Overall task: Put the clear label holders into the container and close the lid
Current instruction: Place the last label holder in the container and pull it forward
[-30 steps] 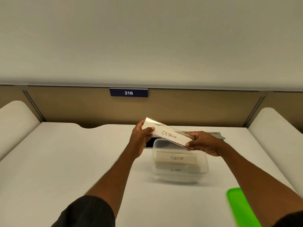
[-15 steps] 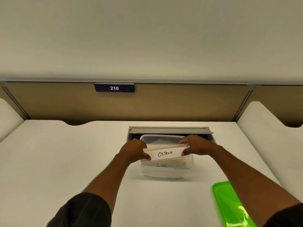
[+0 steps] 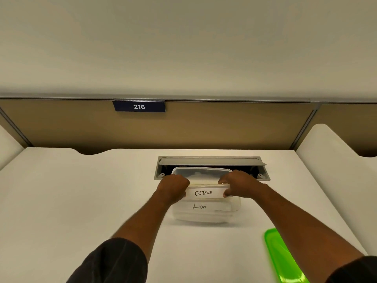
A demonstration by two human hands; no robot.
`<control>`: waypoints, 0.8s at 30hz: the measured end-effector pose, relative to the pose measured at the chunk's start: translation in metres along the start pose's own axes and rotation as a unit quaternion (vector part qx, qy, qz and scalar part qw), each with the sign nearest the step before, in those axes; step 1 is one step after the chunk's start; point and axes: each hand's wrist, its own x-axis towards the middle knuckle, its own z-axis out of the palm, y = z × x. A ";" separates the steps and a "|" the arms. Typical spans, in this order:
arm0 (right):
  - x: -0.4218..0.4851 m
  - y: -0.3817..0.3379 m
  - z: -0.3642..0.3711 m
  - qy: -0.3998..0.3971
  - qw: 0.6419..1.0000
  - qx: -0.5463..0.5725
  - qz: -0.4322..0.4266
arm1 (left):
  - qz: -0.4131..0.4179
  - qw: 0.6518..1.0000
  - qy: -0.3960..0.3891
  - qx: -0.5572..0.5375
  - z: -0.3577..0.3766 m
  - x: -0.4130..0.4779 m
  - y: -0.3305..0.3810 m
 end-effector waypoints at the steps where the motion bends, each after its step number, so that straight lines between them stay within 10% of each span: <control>1: 0.001 0.000 0.000 0.004 1.000 -0.007 0.004 | -0.001 1.000 0.004 -0.002 0.000 0.002 0.000; 24: 0.015 0.002 0.011 0.037 0.997 -0.061 -0.003 | -0.018 0.991 0.024 -0.130 0.012 0.026 -0.010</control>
